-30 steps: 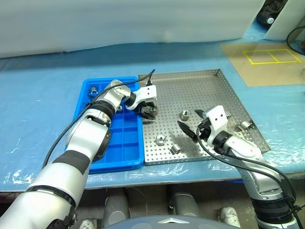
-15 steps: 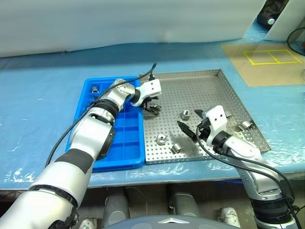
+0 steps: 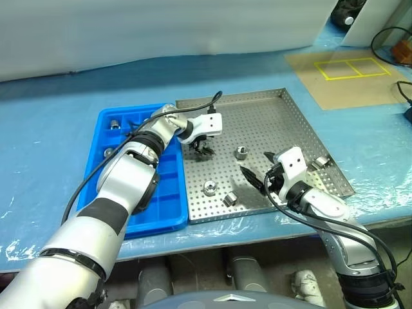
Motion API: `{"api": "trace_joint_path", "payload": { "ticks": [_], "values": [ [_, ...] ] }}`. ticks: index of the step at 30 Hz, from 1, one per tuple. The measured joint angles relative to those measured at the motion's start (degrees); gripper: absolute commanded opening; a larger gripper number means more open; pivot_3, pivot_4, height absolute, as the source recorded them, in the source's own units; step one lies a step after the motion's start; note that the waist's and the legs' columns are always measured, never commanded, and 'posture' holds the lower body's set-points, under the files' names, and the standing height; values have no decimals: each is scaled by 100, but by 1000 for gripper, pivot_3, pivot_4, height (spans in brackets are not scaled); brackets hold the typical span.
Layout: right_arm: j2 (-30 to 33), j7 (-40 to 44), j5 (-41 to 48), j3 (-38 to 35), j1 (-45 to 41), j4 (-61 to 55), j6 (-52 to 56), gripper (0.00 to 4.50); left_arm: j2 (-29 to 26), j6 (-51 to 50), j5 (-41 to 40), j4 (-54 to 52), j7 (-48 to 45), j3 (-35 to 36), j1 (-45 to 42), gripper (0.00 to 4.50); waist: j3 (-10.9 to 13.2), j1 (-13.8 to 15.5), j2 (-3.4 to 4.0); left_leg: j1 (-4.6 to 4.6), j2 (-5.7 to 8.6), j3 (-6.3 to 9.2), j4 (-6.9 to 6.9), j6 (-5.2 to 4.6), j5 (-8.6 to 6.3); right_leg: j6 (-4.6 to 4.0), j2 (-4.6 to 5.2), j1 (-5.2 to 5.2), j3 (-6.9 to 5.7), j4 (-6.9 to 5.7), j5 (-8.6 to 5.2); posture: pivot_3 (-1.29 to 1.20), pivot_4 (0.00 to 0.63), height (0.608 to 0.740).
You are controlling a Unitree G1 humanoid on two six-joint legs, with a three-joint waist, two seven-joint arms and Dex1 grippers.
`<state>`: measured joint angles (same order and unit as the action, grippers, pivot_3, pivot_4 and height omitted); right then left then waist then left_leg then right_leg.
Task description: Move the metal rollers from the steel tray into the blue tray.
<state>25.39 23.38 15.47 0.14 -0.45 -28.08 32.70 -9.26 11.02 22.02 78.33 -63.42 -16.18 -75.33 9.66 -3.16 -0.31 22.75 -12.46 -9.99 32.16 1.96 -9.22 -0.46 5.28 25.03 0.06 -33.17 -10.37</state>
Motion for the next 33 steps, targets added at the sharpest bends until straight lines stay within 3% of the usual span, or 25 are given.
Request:
{"api": "trace_joint_path", "payload": {
  "ticks": [33],
  "values": [
    [-103,-67,-216,14,143,-158,-30,4500,-283,207,606,6,-6,-509,-82,3302,-1,-81,1,-7,2,0,11,-6,-3,-1,2,-9,2,-9,1,-585,150,740]
  ]
}}
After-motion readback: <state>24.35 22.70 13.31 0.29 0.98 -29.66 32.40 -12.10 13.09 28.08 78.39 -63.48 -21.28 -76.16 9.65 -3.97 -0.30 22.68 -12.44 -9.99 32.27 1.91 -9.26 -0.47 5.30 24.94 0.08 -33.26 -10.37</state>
